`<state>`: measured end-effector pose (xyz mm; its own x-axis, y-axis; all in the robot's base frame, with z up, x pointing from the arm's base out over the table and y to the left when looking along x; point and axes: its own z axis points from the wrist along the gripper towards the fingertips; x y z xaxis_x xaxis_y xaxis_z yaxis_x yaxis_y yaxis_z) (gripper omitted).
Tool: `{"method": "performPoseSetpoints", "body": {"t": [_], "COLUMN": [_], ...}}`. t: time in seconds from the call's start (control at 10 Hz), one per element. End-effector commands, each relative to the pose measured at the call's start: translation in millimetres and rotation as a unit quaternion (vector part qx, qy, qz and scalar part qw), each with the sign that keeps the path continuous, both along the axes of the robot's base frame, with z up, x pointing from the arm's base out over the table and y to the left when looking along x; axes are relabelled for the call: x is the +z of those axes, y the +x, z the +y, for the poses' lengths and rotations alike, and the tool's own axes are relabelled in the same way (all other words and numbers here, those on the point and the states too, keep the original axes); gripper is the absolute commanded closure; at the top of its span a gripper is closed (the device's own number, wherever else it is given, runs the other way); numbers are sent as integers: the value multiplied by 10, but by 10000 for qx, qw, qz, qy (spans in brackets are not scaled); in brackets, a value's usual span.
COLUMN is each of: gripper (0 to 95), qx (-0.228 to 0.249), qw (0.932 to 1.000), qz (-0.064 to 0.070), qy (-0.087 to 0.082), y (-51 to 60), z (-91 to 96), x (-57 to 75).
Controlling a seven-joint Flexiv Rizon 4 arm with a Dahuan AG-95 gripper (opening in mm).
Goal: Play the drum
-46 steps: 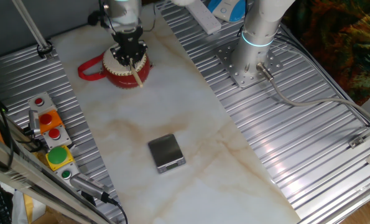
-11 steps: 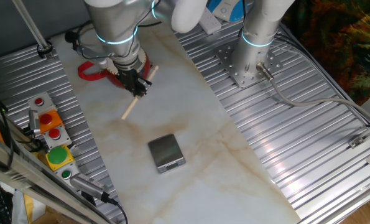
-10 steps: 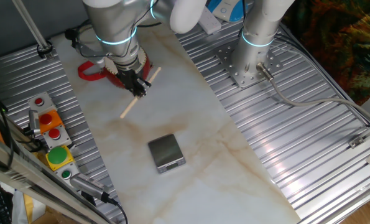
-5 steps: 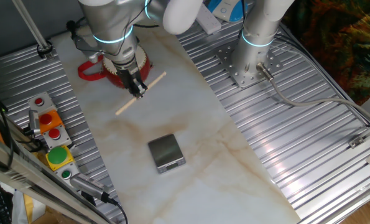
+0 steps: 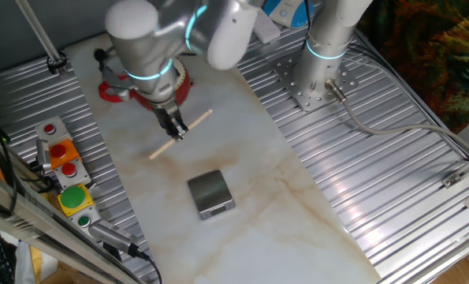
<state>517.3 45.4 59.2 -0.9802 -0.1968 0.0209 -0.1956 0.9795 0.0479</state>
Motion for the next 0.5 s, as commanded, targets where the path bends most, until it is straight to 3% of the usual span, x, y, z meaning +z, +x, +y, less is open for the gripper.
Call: {"method": "performPoseSetpoints", "body": {"t": [0.1,0.2,0.5], "gripper": [950,950,950], "qx": [-5,-1,99], "qw": [10000,10000,9998], "qz": [-4,-42,-145], "qy": [-29,-13,55], "y": [7,-15,2], "z": [18,18,5], "x": [-89,-215,-313]}}
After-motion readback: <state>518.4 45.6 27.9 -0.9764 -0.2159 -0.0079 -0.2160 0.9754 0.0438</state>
